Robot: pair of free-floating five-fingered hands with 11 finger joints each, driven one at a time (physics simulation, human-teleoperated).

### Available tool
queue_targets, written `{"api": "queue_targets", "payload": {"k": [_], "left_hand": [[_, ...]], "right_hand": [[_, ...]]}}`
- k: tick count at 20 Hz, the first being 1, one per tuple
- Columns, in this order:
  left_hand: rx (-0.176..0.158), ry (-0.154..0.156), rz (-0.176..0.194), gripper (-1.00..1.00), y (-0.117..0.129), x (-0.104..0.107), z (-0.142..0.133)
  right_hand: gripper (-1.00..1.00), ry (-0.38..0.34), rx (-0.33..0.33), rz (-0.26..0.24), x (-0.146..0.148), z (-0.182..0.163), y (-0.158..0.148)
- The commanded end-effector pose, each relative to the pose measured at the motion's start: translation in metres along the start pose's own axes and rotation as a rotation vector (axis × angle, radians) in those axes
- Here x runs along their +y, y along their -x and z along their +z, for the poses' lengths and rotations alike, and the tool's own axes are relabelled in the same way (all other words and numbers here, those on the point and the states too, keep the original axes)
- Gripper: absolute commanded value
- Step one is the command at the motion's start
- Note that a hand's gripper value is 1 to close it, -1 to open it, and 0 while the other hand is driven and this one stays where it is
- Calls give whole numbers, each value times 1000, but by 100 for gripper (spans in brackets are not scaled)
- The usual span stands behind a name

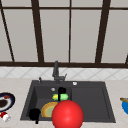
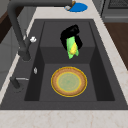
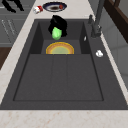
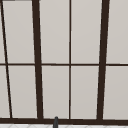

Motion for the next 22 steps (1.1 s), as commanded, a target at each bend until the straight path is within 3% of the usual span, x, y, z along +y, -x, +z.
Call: {"api": "queue_targets", "payload": {"k": [1,11,22], "left_hand": [[0,0,0,0,0,0,0],[0,0,0,0,0,0,0],[0,0,0,0,0,0,0]], "right_hand": [[100,-7,7,10,-17,11,14],[100,-2,1,28,-51,44,57],[100,-22,0,-5,-75,71,119]]}}
